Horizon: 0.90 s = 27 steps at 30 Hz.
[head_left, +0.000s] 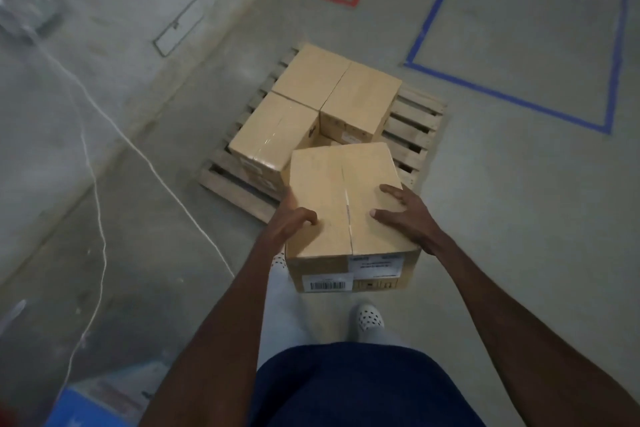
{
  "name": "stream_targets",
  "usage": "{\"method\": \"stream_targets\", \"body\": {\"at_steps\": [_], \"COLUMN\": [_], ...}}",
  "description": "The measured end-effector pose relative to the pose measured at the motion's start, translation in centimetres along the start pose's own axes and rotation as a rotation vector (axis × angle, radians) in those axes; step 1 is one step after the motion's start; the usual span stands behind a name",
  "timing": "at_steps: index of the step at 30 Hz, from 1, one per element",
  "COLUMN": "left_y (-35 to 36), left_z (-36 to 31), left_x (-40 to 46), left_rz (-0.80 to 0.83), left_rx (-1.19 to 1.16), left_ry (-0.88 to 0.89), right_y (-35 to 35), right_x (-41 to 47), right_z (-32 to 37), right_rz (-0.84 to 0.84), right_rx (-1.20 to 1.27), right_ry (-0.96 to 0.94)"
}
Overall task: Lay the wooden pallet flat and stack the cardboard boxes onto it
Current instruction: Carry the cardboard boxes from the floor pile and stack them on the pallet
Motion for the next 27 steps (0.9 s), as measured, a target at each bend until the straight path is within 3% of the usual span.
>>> {"method": "stream_targets", "body": {"at_steps": [11, 15, 20, 27], "left_y": [-10.3, -10.1, -7.9, -5.8], "left_z": [-4.7, -3.3, -0.1, 3.4], "left_x": [15.4, 23.9, 34.3, 44.7], "left_rz": [0.163, 0.159, 0.127, 0.114], "left_rx": [0.17, 0.219, 0.309, 0.931], "left_ry": [0.012, -0.054, -0.011, 0.174], "right_y": [8.6, 12.0, 15.2, 19.9], "right_x": [11.7, 16.7, 23.2, 30.2], "right_z": [3.0, -1.7, -10.3, -20.5], "right_rz": [-0.261, -0.376, -0.422, -0.484], "right_rx": [-0.054, -0.059, -0.073, -0.097], "right_ry": [0.139, 0.189, 0.21, 0.169]}}
Point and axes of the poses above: each hand's wrist, its own x-axis towards the middle knuckle, its own y-axis out of the palm, z = x × y, the point moved 2 cm from there along x, towards the middle knuckle, and after that the axes turned 10 degrees about -y, right-handed, at the moved point
